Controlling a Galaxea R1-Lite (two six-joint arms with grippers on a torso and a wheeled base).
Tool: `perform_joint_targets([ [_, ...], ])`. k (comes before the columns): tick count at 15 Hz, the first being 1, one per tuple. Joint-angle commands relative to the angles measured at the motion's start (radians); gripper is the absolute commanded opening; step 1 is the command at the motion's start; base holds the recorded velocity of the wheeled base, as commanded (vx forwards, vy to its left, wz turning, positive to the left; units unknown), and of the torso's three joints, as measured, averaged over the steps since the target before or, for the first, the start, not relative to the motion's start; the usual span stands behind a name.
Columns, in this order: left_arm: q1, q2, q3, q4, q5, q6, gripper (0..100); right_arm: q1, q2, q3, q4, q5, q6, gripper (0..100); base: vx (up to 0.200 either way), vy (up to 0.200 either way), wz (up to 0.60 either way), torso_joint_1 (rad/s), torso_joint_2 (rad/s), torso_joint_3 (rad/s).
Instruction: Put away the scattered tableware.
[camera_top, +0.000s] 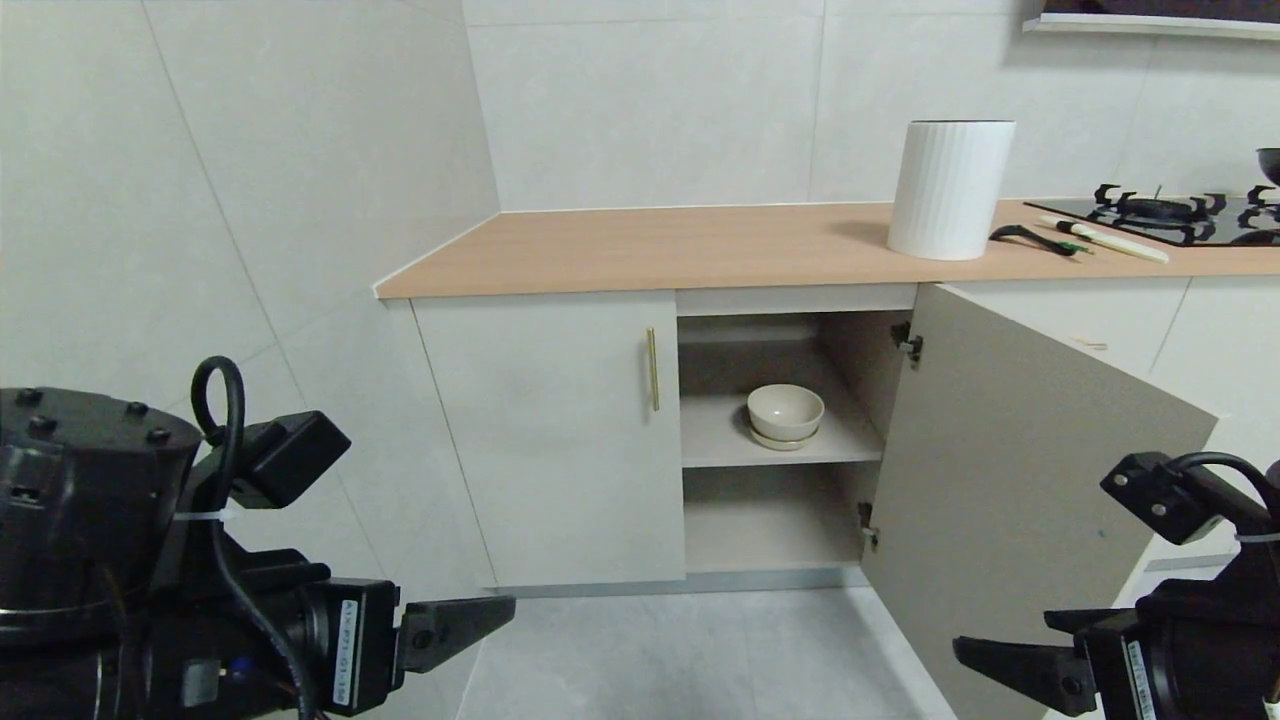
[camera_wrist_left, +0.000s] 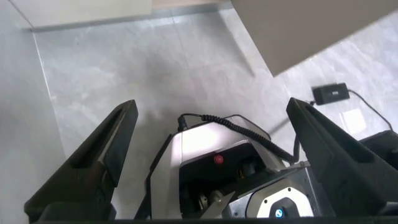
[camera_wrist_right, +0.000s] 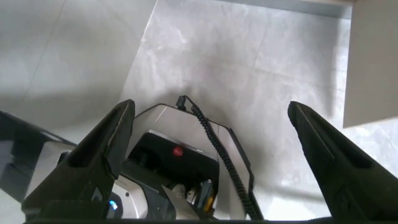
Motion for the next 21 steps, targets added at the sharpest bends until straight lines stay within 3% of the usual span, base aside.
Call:
perform_joint_targets([
  [1, 0.000, 0.001, -0.001, 0.000, 0.001, 0.000, 100, 0.000, -0.005, 0.007, 0.000, -0.004, -0.005, 100, 0.000, 0.000, 0.00, 0.000, 0.00, 0.000],
  [10, 0.002, 0.001, -0.004, 0.000, 0.002, 0.000, 100, -0.003, -0.011, 0.004, 0.012, -0.049, -0.011, 100, 0.000, 0.000, 0.00, 0.000, 0.00, 0.000],
  [15, 0.000, 0.001, -0.005, 0.000, 0.007, 0.000, 100, -0.029, -0.033, -0.091, 0.236, -0.055, -0.011, 100, 0.000, -0.200, 0.00, 0.006, 0.01, 0.000],
  [19, 0.000, 0.003, -0.005, 0.000, 0.005, 0.000, 100, -0.032, -0.042, -0.112, 0.314, -0.058, -0.030, 100, 0.000, -0.200, 0.00, 0.002, 0.00, 0.004],
  [21, 0.002, 0.003, -0.005, 0.000, 0.005, 0.000, 100, -0.087, -0.031, -0.117, 0.328, -0.063, -0.059, 100, 0.000, -0.200, 0.00, 0.005, 0.00, 0.007],
])
